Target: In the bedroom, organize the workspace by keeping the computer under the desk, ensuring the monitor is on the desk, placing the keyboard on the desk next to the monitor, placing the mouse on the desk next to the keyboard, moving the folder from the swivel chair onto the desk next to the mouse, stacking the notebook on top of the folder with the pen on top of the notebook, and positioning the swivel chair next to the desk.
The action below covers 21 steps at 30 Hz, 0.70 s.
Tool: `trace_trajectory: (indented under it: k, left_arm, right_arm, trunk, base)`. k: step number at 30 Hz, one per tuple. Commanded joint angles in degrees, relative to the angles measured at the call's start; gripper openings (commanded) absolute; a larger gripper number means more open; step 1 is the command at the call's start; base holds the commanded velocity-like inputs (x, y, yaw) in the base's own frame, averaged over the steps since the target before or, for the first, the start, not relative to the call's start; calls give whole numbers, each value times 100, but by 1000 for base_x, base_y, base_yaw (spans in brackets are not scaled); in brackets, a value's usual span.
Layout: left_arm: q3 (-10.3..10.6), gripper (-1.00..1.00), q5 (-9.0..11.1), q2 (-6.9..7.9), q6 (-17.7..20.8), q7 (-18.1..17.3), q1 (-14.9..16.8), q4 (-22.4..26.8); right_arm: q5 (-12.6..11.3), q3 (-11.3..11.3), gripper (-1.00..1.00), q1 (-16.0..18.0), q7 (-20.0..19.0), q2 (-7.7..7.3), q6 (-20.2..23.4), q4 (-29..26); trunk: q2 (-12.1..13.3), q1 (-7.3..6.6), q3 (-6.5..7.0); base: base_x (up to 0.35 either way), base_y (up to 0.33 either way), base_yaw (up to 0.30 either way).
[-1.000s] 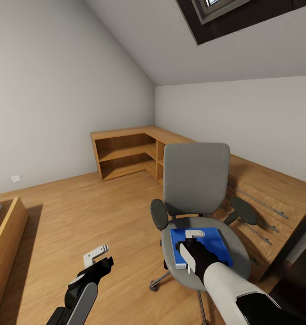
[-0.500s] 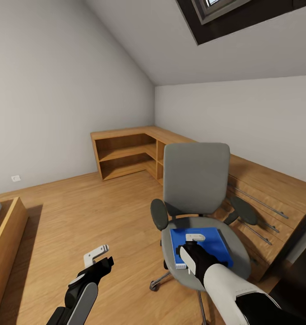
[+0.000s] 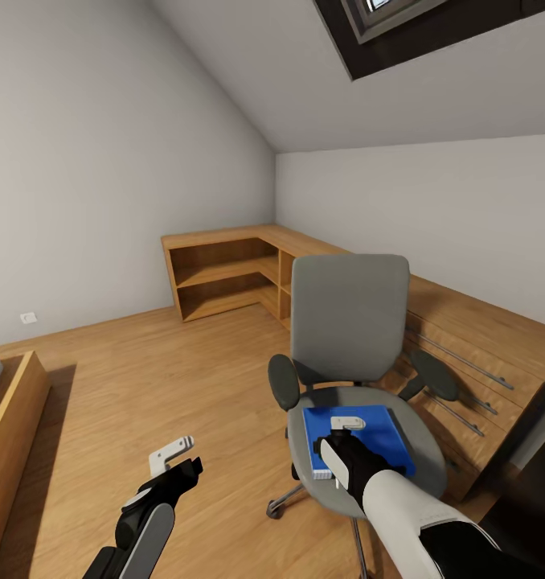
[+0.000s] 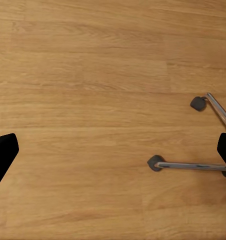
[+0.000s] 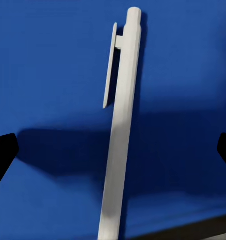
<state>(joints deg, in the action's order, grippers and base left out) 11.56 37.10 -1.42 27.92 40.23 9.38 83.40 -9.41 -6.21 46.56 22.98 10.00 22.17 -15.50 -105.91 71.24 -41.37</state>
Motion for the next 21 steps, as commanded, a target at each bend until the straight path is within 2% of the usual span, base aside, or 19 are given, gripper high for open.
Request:
trace_trajectory:
  k: [1, 12, 13, 21]
  left_arm:
    - [4, 100, 43, 1, 12, 47, 3, 9]
    - [4, 100, 43, 1, 12, 47, 4, 9]
    - [4, 100, 43, 1, 12, 47, 6, 9]
    - [6, 100, 43, 1, 12, 47, 4, 9]
  right_arm:
    - [-61, -38, 100, 0, 49, 0, 33, 126]
    - [-61, -40, 100, -2, 49, 0, 33, 126]
    - [-61, -40, -100, -3, 49, 0, 33, 126]
    - [-53, -39, -100, -1, 56, 0, 25, 126]
  trunk:
    - [-2, 0, -7]
    - [-2, 0, -7]
    - [-2, 0, -7]
    - [-2, 0, -7]
  base:
    - [0, 0, 0]
    - [0, 0, 0]
    - [0, 0, 0]
    - [0, 0, 0]
